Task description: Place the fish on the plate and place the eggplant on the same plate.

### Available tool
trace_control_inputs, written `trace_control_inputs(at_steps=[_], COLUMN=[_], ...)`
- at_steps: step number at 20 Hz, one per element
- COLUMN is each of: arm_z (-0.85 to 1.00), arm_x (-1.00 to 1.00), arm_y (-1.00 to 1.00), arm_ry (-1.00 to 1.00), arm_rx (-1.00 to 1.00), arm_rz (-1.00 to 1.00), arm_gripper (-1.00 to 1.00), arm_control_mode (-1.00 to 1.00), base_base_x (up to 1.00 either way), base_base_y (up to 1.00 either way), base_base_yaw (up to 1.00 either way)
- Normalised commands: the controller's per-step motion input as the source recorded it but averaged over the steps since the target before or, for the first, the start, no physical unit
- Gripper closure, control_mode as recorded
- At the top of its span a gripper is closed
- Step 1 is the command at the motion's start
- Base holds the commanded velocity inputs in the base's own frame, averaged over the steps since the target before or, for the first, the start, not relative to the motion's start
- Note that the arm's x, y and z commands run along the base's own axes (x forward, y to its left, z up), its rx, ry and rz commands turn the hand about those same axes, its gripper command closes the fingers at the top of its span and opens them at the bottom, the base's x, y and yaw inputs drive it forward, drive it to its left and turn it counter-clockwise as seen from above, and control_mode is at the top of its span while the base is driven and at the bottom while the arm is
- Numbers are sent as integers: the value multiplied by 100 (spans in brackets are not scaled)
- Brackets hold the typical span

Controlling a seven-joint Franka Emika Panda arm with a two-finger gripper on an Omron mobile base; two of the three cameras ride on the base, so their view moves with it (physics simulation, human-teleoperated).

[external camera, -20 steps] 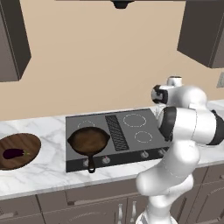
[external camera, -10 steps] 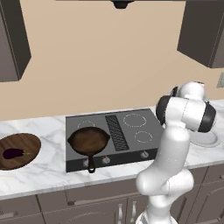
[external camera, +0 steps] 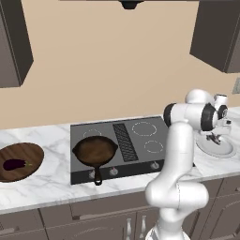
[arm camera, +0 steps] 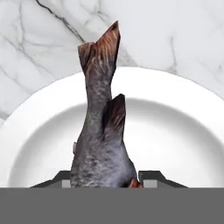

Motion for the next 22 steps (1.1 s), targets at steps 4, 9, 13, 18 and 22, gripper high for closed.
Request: trace_control_inputs(at_steps=[4,9,13,18,22], arm_z=[-39,-25,0,1,12], arm_x=[-26,-9,-1,-23,-10], arm_y=[-51,0,50,78,43], arm_ry=[0,0,0,-2,6], arm_rx=[0,1,-2,-7,-12], arm_rz=[-9,-4,-5,-18,-9], arm_gripper=[100,-100,-100,-100,-100], arm_control_mode=[-100,-100,-100,-100,-100], base_base_x=[0,0,0,0,0], base_base_y=[0,0,0,0,0], base_base_yaw=[0,0,0,0,0])
